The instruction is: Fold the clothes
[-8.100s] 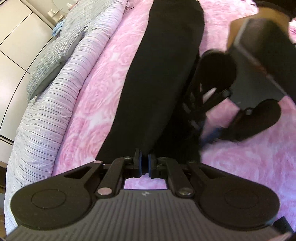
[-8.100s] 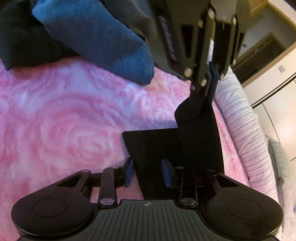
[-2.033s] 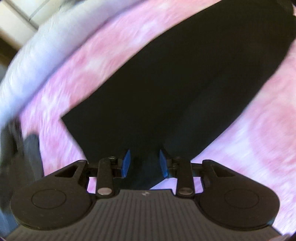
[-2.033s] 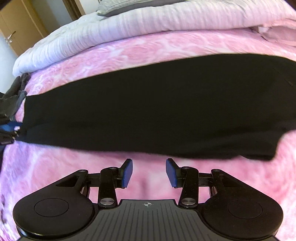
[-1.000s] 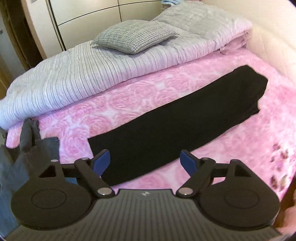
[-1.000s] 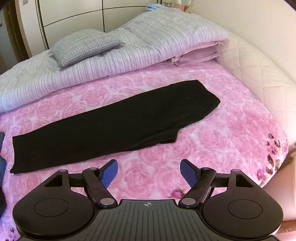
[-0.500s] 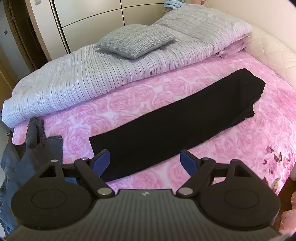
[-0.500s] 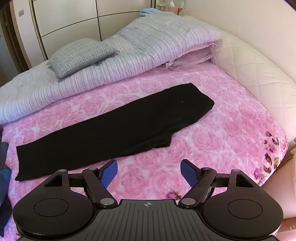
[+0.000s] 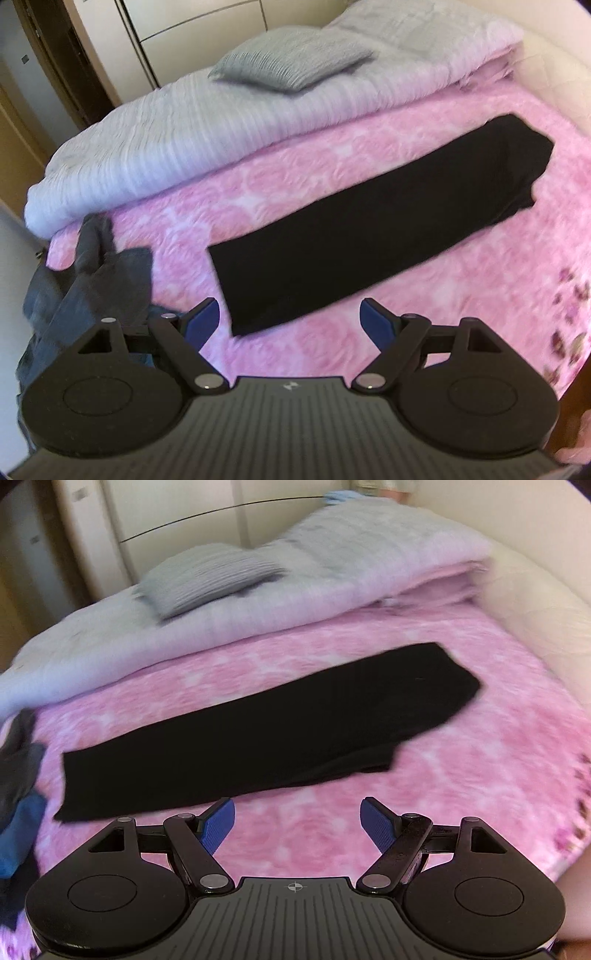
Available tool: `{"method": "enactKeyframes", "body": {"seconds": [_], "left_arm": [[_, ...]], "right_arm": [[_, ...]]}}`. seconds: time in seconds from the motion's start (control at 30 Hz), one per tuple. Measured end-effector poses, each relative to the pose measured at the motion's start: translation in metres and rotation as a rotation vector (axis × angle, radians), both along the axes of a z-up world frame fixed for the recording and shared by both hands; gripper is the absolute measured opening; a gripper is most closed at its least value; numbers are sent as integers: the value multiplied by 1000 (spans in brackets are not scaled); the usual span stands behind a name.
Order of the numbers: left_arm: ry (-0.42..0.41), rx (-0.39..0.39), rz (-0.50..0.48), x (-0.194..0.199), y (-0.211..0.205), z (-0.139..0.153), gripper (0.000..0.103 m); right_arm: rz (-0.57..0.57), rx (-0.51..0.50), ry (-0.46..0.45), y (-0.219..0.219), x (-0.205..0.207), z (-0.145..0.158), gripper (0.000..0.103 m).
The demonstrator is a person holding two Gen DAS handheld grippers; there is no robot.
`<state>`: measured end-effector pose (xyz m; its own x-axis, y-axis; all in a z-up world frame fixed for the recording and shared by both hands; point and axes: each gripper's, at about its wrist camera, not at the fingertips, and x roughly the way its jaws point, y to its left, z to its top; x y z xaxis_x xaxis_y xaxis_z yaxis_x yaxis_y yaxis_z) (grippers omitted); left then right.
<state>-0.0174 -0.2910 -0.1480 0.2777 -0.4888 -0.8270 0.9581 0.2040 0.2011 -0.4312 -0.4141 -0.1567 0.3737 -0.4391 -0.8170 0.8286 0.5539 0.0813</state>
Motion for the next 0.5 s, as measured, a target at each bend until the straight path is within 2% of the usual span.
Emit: {"method": "enactKeyframes", "body": {"seconds": [0.17,0.3,0.37,0.43,0.5], "left_arm": [[-29,44,-24,40,6,-26,80],[-9,55,-88,87,-19,-59,80],[21,54,-135,111,-36,-80,74],[60,54,-189,135,-57,-105,60],[112,52,-251,157,-83,-139,57]], "right_arm": [[321,-17,87,53,75,-45,78],[544,-87,96,103,136,-74,78],[623,-114,84,124,164,-94,78],[683,-140,77,141,192,-120,72],[726,-168,73,155,218,-148,67]]}}
